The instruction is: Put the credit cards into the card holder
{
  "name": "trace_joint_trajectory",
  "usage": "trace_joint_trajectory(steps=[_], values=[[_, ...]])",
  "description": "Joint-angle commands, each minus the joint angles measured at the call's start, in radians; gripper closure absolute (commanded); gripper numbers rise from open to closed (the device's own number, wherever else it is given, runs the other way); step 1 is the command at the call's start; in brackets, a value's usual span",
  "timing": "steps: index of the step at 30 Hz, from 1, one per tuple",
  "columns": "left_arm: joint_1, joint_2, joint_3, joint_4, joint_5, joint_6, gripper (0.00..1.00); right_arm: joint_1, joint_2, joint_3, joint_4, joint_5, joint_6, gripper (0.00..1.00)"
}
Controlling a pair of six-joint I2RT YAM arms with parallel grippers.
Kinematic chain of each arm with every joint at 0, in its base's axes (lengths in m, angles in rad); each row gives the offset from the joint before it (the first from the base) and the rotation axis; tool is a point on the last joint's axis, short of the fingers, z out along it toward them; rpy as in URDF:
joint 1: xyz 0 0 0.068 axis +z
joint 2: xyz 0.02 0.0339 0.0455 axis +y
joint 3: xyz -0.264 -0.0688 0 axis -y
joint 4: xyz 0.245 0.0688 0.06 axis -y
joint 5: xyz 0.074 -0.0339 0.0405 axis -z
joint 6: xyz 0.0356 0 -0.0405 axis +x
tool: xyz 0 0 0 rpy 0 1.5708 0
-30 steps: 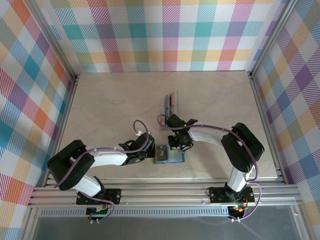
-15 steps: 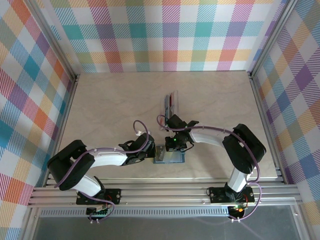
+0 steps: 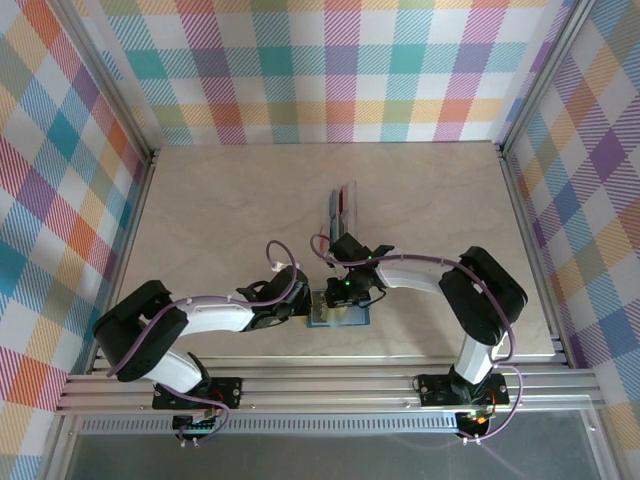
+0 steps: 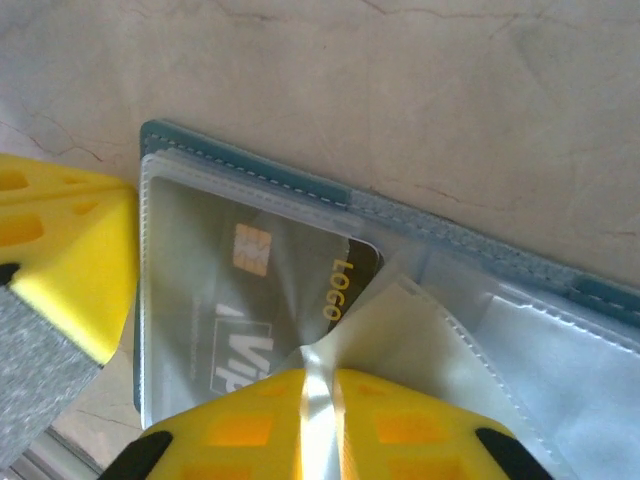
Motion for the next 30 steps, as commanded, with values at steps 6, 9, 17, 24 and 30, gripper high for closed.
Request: trace_joint_trajectory(steps=[6, 9, 17, 24, 30], values=[[-0.048, -0.131, -0.010, -0.192, 0.024, 0.030, 0.82, 0.006, 0.072, 0.021, -0.014, 0.010, 0.019, 0.77], [-0.084, -0.188, -0.003, -0.233, -0.020, 0.033, 0.80, 0.007, 0.070, 0.022, -0.014, 0.003, 0.018, 0.75], [-0.126, -0.179, 0.023, -0.180, 0.025, 0.064, 0.86, 0.002, 0.064, 0.026, -0.002, -0.038, 0.018, 0.72], [-0.145, -0.135, 0.003, -0.051, 0.100, 0.076, 0.91, -0.018, 0.060, 0.021, 0.028, -0.105, 0.025, 0.70], [-0.154, -0.152, -0.014, -0.009, 0.104, 0.089, 0.90, -0.027, 0.050, 0.022, 0.026, -0.118, 0.025, 0.69]])
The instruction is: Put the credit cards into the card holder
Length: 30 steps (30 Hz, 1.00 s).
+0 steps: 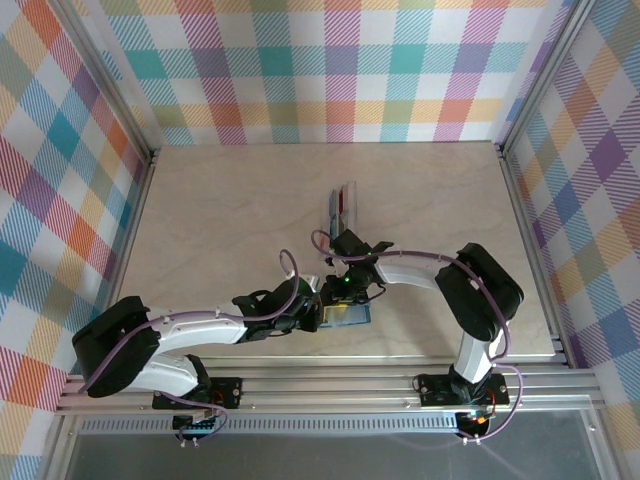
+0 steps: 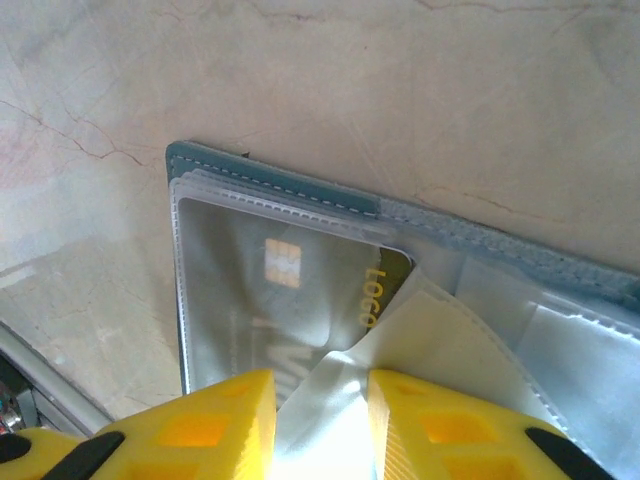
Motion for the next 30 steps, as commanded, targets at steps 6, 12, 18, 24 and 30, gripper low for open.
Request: trace_joint_trajectory(steps=[6, 12, 18, 24, 30], values=[[-0.025, 0.018, -0.004, 0.084, 0.043, 0.037, 0.90, -0.004, 0.024, 0.004, 0.022, -0.022, 0.002, 0.67], [-0.036, 0.099, -0.009, 0.117, 0.048, 0.027, 0.90, -0.009, 0.027, 0.015, 0.022, -0.032, 0.001, 0.66], [-0.050, 0.168, -0.034, 0.160, 0.023, 0.004, 0.91, -0.010, 0.036, 0.035, 0.016, -0.050, -0.003, 0.66], [-0.064, 0.185, -0.065, 0.147, -0.024, -0.013, 0.92, -0.015, 0.004, 0.076, -0.018, -0.046, -0.015, 0.62], [-0.088, 0.190, -0.090, 0.141, -0.053, -0.018, 0.92, -0.033, 0.001, 0.153, -0.068, -0.040, -0.027, 0.58]])
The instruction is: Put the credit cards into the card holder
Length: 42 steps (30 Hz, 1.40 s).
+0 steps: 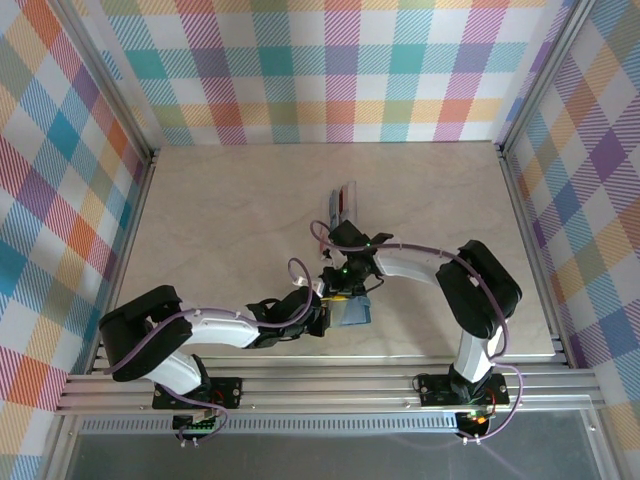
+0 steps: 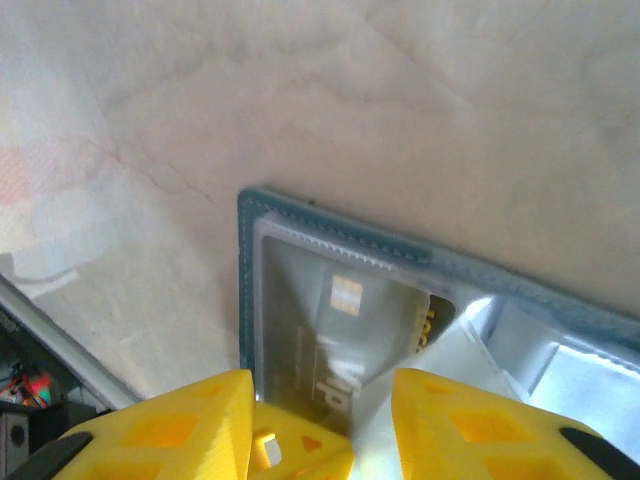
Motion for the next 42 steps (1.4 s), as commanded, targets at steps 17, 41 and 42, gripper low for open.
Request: trace_joint_trajectory(steps=[17, 41, 42], values=[[-0.032, 0.047, -0.055, -0.076, 0.015, -0.005, 0.92, -0.037, -0.200, -0.129, -0.013, 0.125, 0.009, 0.55], [0.023, -0.348, -0.078, -0.292, 0.037, -0.024, 0.77, 0.035, -0.124, -0.179, 0.215, -0.089, 0.089, 0.62], [0.032, -0.379, -0.088, -0.310, 0.035, -0.030, 0.77, 0.038, -0.123, -0.175, 0.220, -0.094, 0.089, 0.62]])
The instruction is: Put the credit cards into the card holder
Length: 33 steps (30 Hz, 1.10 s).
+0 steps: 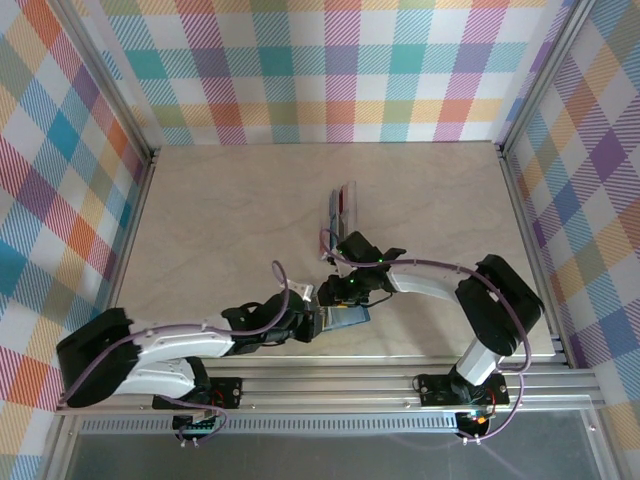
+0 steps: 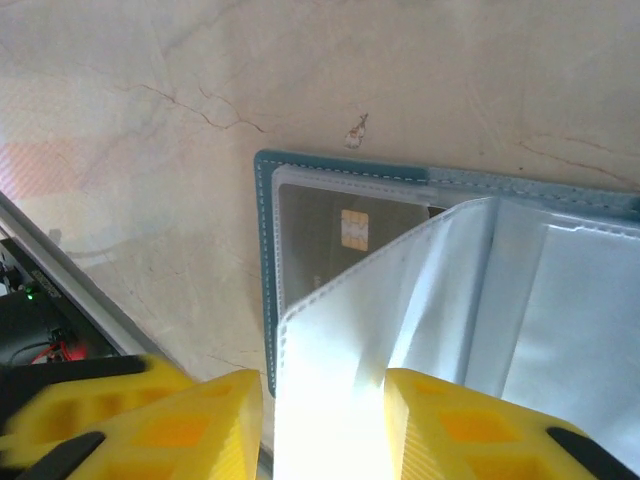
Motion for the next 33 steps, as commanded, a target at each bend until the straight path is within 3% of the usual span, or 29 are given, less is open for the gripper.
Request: trace_joint_trajectory(steps=[1, 9, 14, 21, 27, 33], values=[[0.029, -0.094, -0.030, -0.120, -0.017, -0.028, 0.77, 0.009, 0.013, 0.021, 0.041, -0.052, 0.017, 0.61], [0.145, -0.235, -0.071, -0.253, -0.033, -0.070, 0.74, 0.043, 0.078, 0.079, 0.053, -0.076, -0.001, 0.53], [0.218, -0.190, -0.078, -0.214, 0.010, -0.088, 0.72, 0.049, 0.118, 0.113, 0.048, -0.086, -0.004, 0.50], [0.238, -0.082, -0.036, -0.152, 0.045, -0.079, 0.69, 0.049, 0.173, 0.135, 0.042, -0.088, -0.019, 0.50], [0.238, -0.022, -0.002, -0.126, 0.036, -0.070, 0.68, 0.048, 0.060, 0.162, -0.135, 0.165, -0.039, 0.50], [0.241, 0.057, 0.037, -0.079, 0.042, -0.058, 0.67, 0.048, -0.008, 0.226, -0.255, 0.293, -0.074, 0.49]])
